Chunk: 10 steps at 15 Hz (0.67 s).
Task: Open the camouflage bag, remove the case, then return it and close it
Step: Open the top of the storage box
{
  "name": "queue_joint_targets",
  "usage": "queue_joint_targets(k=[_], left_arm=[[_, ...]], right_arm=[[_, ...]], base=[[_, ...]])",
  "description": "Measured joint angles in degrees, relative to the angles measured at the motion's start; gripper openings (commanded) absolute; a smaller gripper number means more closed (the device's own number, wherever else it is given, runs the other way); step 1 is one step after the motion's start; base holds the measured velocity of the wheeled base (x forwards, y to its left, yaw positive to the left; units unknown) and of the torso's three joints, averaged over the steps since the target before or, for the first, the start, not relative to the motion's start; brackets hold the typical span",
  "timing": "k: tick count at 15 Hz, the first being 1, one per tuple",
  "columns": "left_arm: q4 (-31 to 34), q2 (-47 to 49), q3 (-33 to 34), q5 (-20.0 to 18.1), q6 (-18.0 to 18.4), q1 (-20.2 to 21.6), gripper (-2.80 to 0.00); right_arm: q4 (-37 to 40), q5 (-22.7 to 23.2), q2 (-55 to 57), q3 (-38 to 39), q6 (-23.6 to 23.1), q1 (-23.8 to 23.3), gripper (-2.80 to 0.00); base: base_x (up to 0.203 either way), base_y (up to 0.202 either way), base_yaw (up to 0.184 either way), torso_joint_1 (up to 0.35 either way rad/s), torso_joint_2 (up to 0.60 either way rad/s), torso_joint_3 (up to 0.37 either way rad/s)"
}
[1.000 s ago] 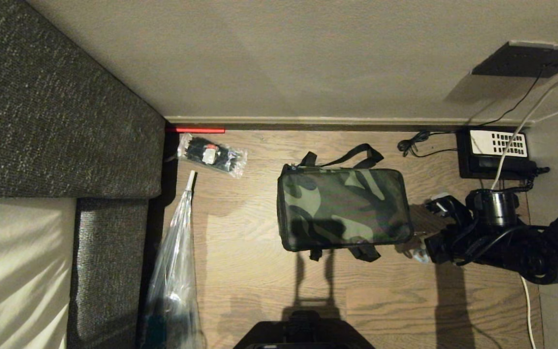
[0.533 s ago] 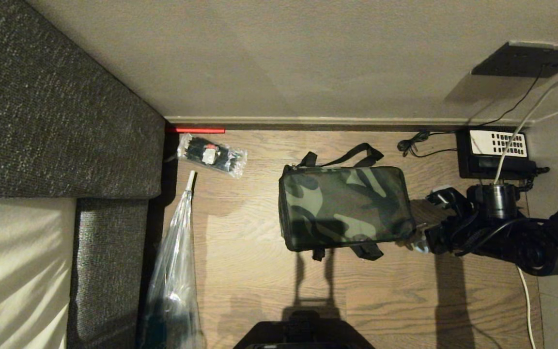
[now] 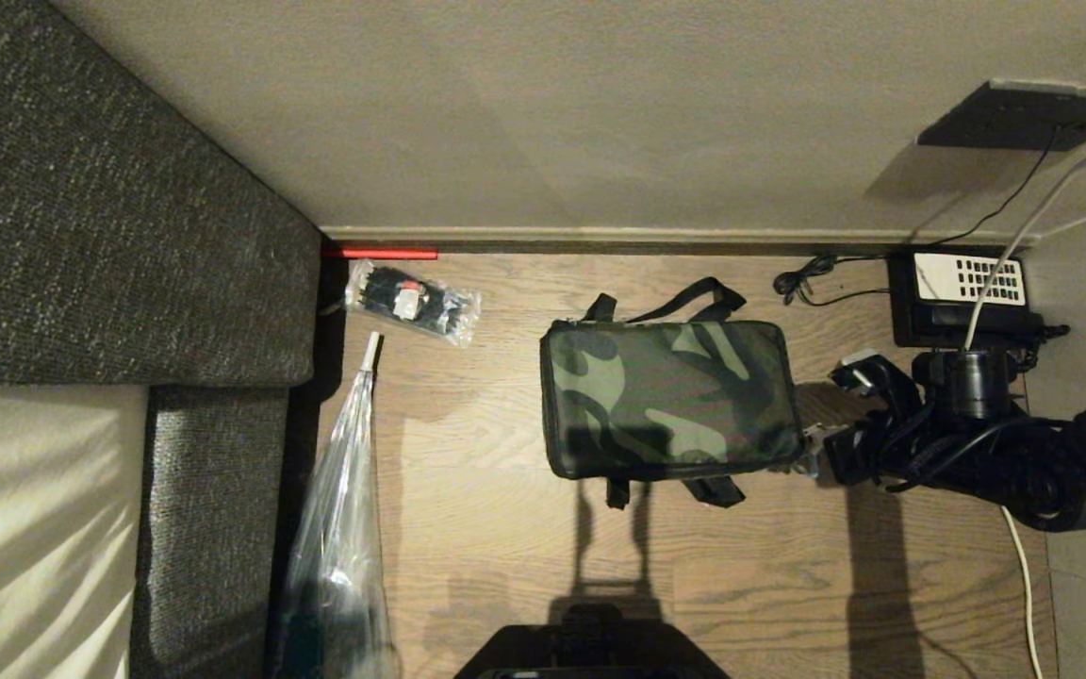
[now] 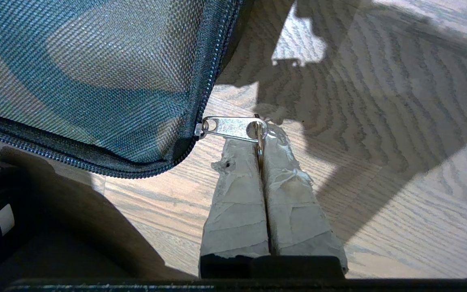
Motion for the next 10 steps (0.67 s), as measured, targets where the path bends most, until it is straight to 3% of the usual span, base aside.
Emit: queue_joint_targets(k=[10], left_arm=[[0.00, 0.00, 0.00, 0.00, 0.02, 0.00, -2.80]], right_arm=[[-0.24, -0.01, 0.56, -2.14, 0.12, 0.80, -2.80]], base=[[0.000, 0.000, 0.000, 0.000, 0.00, 0.000]])
